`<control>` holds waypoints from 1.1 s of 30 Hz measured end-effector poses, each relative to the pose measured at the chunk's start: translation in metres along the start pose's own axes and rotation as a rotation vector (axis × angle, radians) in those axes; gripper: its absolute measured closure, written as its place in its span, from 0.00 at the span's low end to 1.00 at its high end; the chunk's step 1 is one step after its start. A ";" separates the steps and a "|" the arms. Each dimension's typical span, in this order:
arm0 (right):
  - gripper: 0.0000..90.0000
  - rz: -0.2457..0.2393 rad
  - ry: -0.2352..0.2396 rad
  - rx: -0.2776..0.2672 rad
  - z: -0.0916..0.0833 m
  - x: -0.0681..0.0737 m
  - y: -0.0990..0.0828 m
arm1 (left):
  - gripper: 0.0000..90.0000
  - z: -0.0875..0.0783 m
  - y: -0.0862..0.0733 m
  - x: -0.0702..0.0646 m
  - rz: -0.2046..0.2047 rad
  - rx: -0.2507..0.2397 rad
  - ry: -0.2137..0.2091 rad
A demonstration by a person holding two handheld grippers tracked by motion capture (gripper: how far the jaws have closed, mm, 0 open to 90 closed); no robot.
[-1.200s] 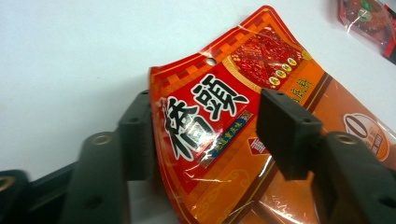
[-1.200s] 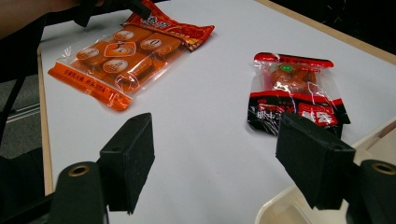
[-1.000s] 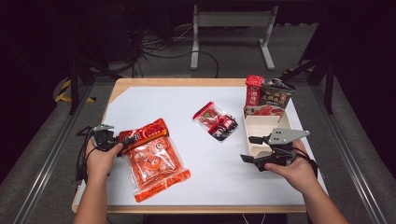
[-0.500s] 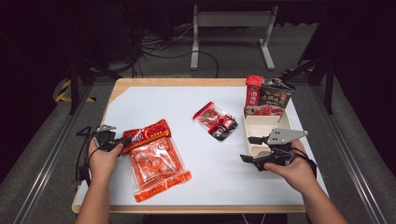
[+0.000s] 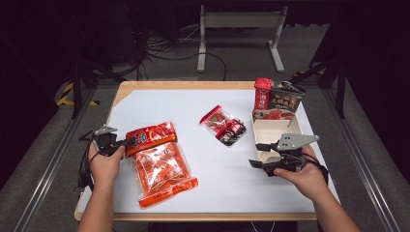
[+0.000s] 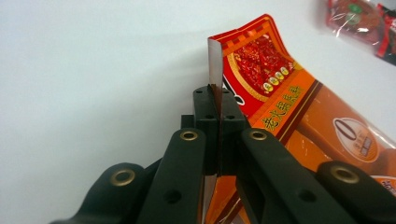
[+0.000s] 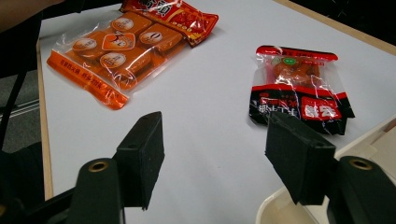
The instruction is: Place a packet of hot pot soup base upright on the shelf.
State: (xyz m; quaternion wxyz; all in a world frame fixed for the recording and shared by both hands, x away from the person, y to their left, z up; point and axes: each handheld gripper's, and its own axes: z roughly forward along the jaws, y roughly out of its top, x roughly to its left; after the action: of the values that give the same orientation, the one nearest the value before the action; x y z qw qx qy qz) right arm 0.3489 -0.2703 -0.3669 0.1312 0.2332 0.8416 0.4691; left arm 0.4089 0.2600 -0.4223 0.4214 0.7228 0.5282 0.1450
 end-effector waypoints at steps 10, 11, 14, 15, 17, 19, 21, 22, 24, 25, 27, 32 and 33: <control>0.46 0.014 0.011 -0.004 -0.001 0.000 0.000 | 1.00 -0.019 0.009 -0.008 -0.009 -0.119 -0.056; 0.46 0.013 0.011 -0.003 0.000 0.000 0.000 | 1.00 -0.022 0.010 -0.010 -0.002 -0.128 -0.061; 0.46 0.016 0.014 -0.003 0.000 0.000 0.000 | 1.00 -0.028 0.014 -0.015 0.009 -0.159 -0.078; 0.47 0.016 0.015 -0.003 0.001 0.000 0.000 | 1.00 -0.031 0.016 -0.016 0.011 -0.167 -0.088; 0.47 0.021 0.019 -0.004 0.001 0.001 0.000 | 1.00 -0.035 0.018 -0.020 0.015 -0.186 -0.102; 0.47 0.021 0.021 -0.006 0.001 0.001 0.001 | 1.00 -0.040 0.021 -0.024 0.025 -0.204 -0.113; 0.48 0.022 0.025 -0.007 0.001 0.002 0.002 | 1.00 -0.045 0.023 -0.029 0.040 -0.223 -0.120; 0.48 0.023 0.027 -0.007 0.002 0.002 0.002 | 1.00 -0.047 0.025 -0.032 0.045 -0.229 -0.124; 0.48 0.021 0.031 -0.006 0.003 0.003 0.003 | 1.00 -0.052 0.027 -0.037 0.055 -0.246 -0.134; 0.48 0.019 0.033 -0.006 0.003 0.004 0.004 | 1.00 -0.055 0.029 -0.041 0.065 -0.256 -0.141; 0.48 0.016 0.038 -0.005 0.004 0.005 0.006 | 1.00 -0.061 0.032 -0.048 0.092 -0.271 -0.149; 0.48 0.013 0.040 -0.021 0.002 0.005 0.011 | 1.00 -0.074 0.038 -0.062 0.146 -0.278 -0.172; 0.48 0.013 0.040 -0.021 0.002 0.005 0.011 | 1.00 -0.078 0.040 -0.068 0.162 -0.289 -0.184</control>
State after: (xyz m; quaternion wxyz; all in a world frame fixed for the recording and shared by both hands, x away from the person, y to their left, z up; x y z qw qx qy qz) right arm 0.3486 -0.2611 -0.3585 0.1137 0.2281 0.8375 0.4833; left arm 0.3562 0.2323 -0.3283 0.5544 0.7049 0.4014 0.1860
